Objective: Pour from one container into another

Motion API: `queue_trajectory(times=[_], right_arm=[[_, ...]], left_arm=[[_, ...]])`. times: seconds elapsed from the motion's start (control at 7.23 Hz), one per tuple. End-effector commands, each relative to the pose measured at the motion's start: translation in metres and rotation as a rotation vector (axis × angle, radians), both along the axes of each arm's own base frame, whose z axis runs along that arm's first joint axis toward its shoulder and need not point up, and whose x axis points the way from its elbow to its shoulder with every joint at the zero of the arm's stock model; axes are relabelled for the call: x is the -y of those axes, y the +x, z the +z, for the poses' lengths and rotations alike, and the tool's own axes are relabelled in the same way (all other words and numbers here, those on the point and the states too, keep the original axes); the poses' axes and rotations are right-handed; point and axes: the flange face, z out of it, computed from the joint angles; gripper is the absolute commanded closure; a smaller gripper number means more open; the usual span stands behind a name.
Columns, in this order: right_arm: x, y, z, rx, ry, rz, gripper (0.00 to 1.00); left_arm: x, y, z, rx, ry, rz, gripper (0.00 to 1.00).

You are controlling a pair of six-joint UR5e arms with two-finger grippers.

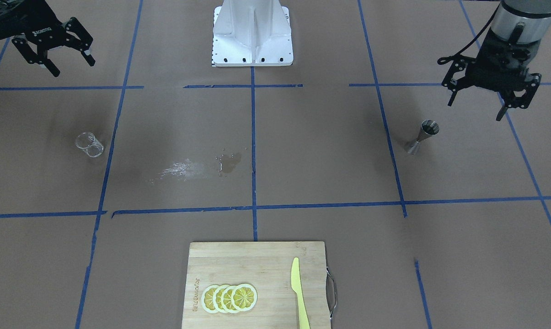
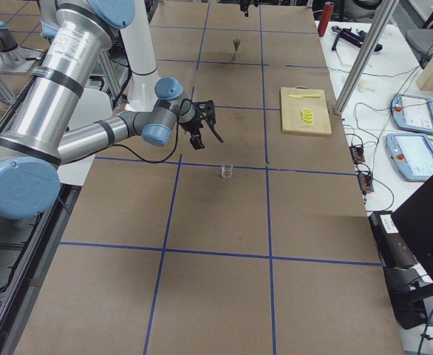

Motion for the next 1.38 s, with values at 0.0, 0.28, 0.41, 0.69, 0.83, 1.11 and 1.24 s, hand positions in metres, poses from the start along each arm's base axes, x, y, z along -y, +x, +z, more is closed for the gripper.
queue_trajectory(times=[0.0,0.28,0.41,0.69,0.83,1.11,1.24], right_arm=[[0.052,0.051,-0.012,-0.031,-0.008,-0.052,0.0],[0.12,0.093,-0.005,-0.188,0.051,-0.135,0.0],[0.156,0.113,0.002,-0.26,0.076,-0.194,0.0],[0.211,0.159,0.033,-0.276,-0.008,-0.235,0.0],[0.226,0.183,0.063,-0.243,-0.049,-0.232,0.0],[0.234,0.201,0.101,-0.191,-0.121,-0.22,0.0],[0.228,0.203,0.117,-0.198,-0.158,-0.214,0.0]], left_arm=[[0.049,-0.031,0.03,-0.047,-0.032,0.033,0.0],[0.07,-0.05,0.063,-0.085,-0.068,0.005,0.0],[0.078,-0.067,0.074,-0.083,-0.08,-0.026,0.0],[0.096,-0.101,0.102,-0.075,-0.119,-0.091,0.0],[0.109,-0.131,0.13,-0.085,-0.146,-0.142,0.0],[0.11,-0.165,0.2,-0.197,-0.286,-0.169,0.0],[0.096,-0.178,0.234,-0.202,-0.31,-0.19,0.0]])
